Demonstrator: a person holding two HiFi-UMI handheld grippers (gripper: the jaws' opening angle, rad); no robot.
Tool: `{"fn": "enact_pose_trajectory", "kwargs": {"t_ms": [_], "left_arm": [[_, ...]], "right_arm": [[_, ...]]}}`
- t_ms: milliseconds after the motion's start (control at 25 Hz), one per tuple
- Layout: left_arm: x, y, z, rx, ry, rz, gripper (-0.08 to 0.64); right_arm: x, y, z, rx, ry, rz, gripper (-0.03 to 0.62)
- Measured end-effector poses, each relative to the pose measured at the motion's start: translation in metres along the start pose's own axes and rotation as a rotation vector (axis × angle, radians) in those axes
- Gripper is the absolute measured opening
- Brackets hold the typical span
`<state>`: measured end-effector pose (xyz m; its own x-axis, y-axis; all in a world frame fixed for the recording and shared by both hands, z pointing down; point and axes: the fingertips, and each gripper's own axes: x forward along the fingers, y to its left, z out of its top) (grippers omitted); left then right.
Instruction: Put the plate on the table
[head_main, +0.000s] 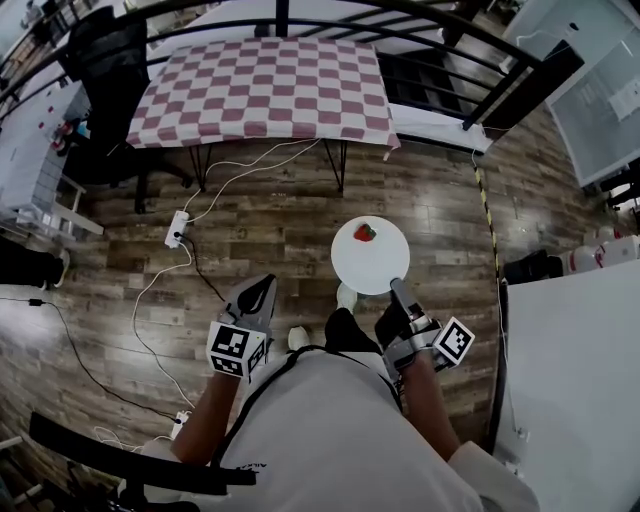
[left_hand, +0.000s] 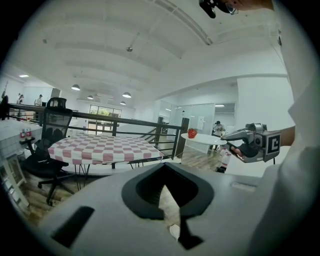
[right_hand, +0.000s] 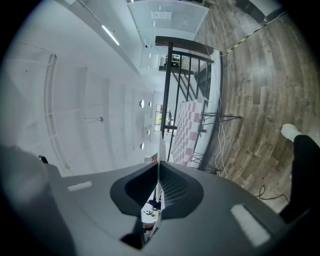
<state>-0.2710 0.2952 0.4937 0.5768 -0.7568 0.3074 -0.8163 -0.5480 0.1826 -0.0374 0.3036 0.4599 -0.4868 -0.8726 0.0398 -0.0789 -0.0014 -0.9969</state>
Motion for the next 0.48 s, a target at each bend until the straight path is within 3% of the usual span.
{"fn": "enact_pose_trajectory", "kwargs": {"t_ms": [480], "left_arm": [[0.017, 0.01, 0.013, 0.009, -0.016, -0.004, 0.005]], "right_arm": [[0.022, 0.008, 0.012, 0.0, -0.005, 0.011, 0.018]]}}
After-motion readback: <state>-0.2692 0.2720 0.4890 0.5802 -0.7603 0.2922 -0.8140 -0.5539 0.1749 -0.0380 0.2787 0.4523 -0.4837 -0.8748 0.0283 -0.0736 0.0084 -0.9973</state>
